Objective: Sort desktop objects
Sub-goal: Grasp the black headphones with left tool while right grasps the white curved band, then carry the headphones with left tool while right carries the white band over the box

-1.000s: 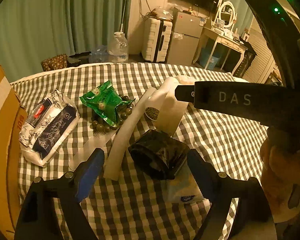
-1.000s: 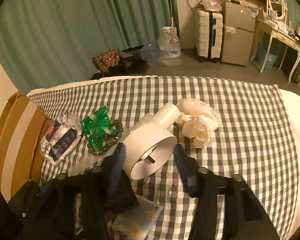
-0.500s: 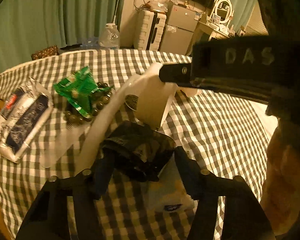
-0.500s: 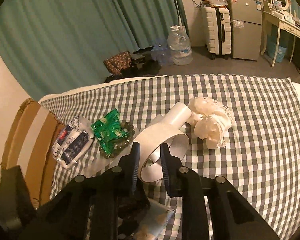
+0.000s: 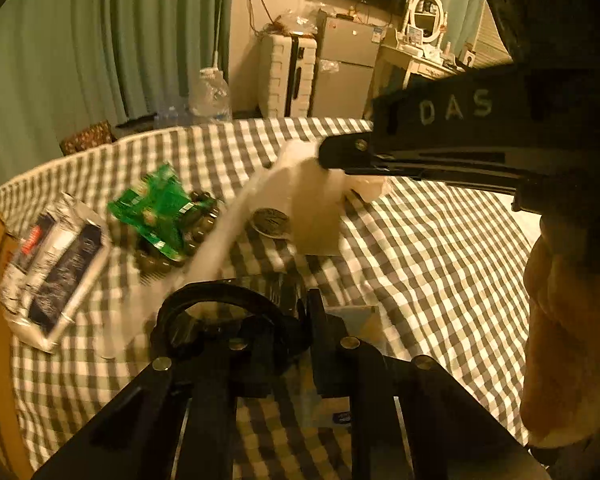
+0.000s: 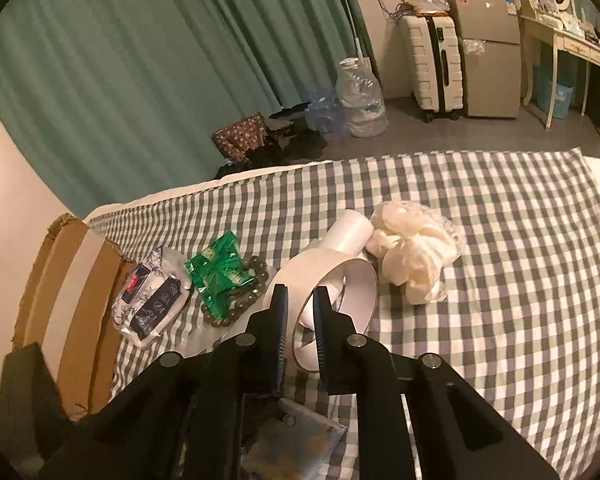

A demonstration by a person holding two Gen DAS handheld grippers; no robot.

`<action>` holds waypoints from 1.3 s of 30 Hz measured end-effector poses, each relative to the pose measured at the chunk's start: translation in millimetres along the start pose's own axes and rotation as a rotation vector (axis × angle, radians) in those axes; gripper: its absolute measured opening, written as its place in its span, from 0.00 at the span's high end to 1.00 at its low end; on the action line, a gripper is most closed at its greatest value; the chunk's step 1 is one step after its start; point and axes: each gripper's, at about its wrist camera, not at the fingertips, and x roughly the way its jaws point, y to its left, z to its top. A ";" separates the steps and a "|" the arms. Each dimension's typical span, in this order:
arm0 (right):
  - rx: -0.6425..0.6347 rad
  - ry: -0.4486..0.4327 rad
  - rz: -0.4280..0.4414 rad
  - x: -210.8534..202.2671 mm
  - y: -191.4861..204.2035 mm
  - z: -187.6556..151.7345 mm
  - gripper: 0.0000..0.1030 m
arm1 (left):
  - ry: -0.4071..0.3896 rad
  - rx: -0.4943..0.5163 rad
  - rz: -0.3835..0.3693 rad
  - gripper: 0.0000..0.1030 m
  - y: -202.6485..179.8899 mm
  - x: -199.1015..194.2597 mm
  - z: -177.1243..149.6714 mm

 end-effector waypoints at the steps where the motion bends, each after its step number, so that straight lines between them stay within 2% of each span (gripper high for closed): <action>1: 0.004 -0.004 -0.006 -1.0 -0.2 0.4 0.89 | -0.010 -0.007 0.005 0.87 2.0 -3.1 1.7; 9: 0.007 -0.047 -0.017 -14.7 -1.3 1.3 0.96 | -0.063 -0.063 0.031 0.88 35.0 -24.7 16.6; 29: -0.029 -0.184 -0.044 -63.4 21.6 -4.4 0.96 | -0.180 -0.079 0.127 0.88 49.0 -73.0 41.8; 39: -0.049 -0.246 -0.057 -88.4 43.7 -8.3 0.96 | -0.270 -0.079 0.197 0.88 60.2 -118.8 40.5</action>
